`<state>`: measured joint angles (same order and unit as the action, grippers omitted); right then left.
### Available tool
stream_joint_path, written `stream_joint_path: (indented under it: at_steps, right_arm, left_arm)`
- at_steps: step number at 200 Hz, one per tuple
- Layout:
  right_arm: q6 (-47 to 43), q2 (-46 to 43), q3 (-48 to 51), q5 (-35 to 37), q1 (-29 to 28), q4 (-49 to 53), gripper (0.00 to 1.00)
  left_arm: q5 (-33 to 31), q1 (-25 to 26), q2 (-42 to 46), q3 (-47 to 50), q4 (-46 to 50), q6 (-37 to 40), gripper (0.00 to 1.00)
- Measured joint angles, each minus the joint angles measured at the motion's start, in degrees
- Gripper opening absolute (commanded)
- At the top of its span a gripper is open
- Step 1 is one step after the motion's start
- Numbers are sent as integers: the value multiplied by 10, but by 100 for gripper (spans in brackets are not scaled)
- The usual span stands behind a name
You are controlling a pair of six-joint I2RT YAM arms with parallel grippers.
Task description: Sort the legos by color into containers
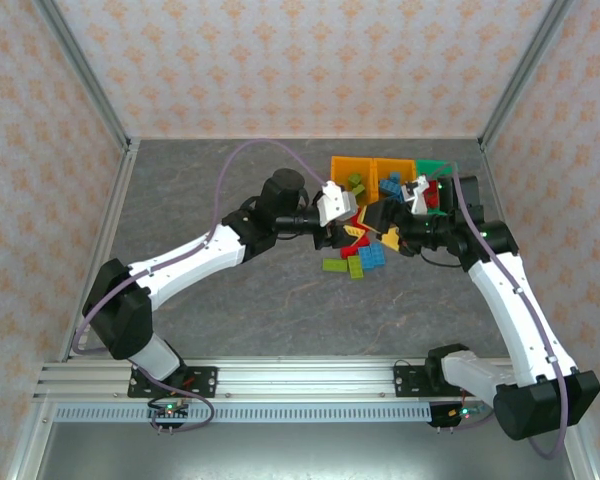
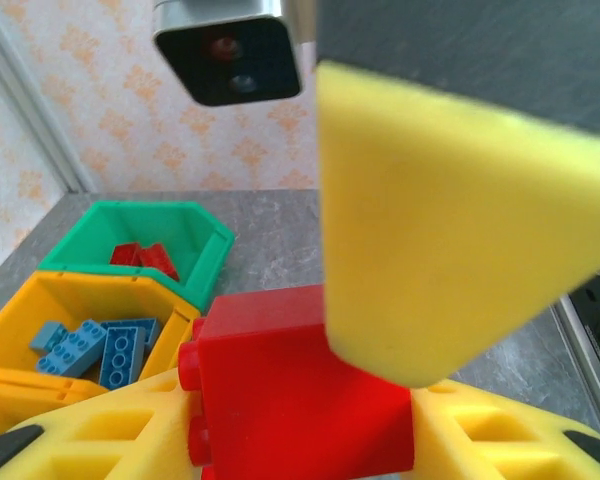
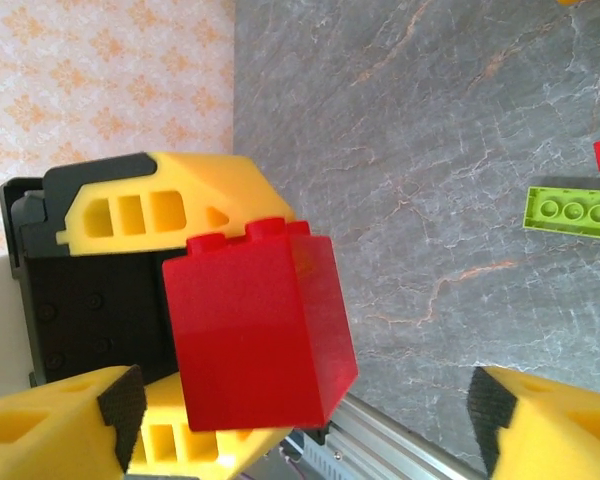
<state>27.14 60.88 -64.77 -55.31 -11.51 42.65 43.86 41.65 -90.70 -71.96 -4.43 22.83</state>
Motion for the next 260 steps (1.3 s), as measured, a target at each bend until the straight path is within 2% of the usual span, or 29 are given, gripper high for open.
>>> stream_joint_path:
  at_steps: [26,63,81,88,102,105,131,160,188,223,238,260]
  right_arm:
    - [12,2,6,-9,0,-21,54]
    - [20,13,9,-13,-1,-38,27]
    - [20,13,10,-8,-1,-42,19]
    - [23,12,10,0,-1,-43,17]
    - [31,10,10,20,-1,-45,16]
    - [31,10,10,25,-1,-45,16]
    - [44,3,9,112,19,-43,16]
    - [36,50,-38,259,69,-20,16]
    - [26,167,-97,373,138,-35,17]
    - [14,379,-216,457,195,-41,18]
    - [4,480,-313,475,202,-28,25]
    - [-15,594,-444,485,202,-4,50]
  left_arm:
    - [10,9,-6,-10,13,23,48]
    - [10,14,-15,-25,23,27,50]
    - [6,14,-19,-31,26,26,54]
    - [5,14,-21,-33,26,25,60]
    - [0,15,-24,-34,23,16,97]
    - [-3,15,-24,-34,23,10,100]
    - [-27,15,-22,-26,1,-19,100]
    - [-61,19,16,29,-9,-38,100]
    - [-100,40,80,74,3,-49,100]
    - [-156,51,157,126,4,-73,100]
    - [-185,51,172,136,12,-89,100]
    - [-229,51,181,139,27,-111,100]
